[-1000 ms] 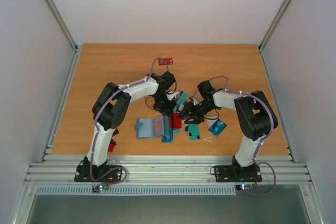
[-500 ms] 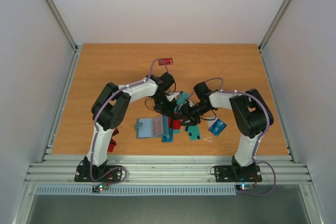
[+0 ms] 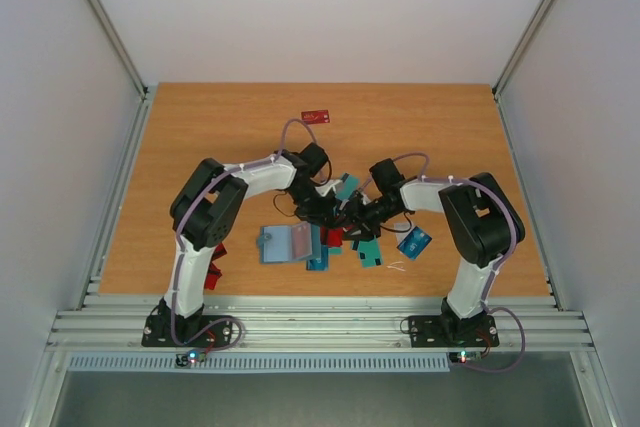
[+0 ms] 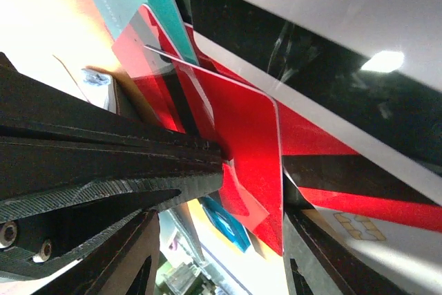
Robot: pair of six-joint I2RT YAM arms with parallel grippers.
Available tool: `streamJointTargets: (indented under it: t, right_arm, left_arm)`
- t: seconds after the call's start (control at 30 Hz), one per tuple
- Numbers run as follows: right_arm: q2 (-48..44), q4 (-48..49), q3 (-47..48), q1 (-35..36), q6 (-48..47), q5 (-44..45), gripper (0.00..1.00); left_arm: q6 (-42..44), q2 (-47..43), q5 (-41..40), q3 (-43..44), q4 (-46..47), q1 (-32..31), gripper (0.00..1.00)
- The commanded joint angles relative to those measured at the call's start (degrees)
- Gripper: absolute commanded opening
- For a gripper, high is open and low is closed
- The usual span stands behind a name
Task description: Put the credit cards into the card holder
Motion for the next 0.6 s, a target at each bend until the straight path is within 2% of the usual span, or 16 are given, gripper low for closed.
streamJointTargets:
  t: [0.0, 0.3, 0.57]
  right_arm:
    - [-2.01, 7.86, 0.28, 0.41, 1.78, 4.69, 0.49]
    - [-2.20, 6.97, -2.88, 0.44, 1.46, 7.45, 0.48]
    - [-2.82, 4.25, -0.98, 0.41, -0.03, 9.01, 0.48]
  left_arm:
    - [-2.58, -0.34, -1.82, -2.96, -0.72, -0.63, 0.03]
    - [-2.91, -7.61, -3.20, 1.70, -6.26, 0.86, 0.09]
    - [2.14, -8.41, -12.88, 2.26, -11.66, 1.27, 0.10]
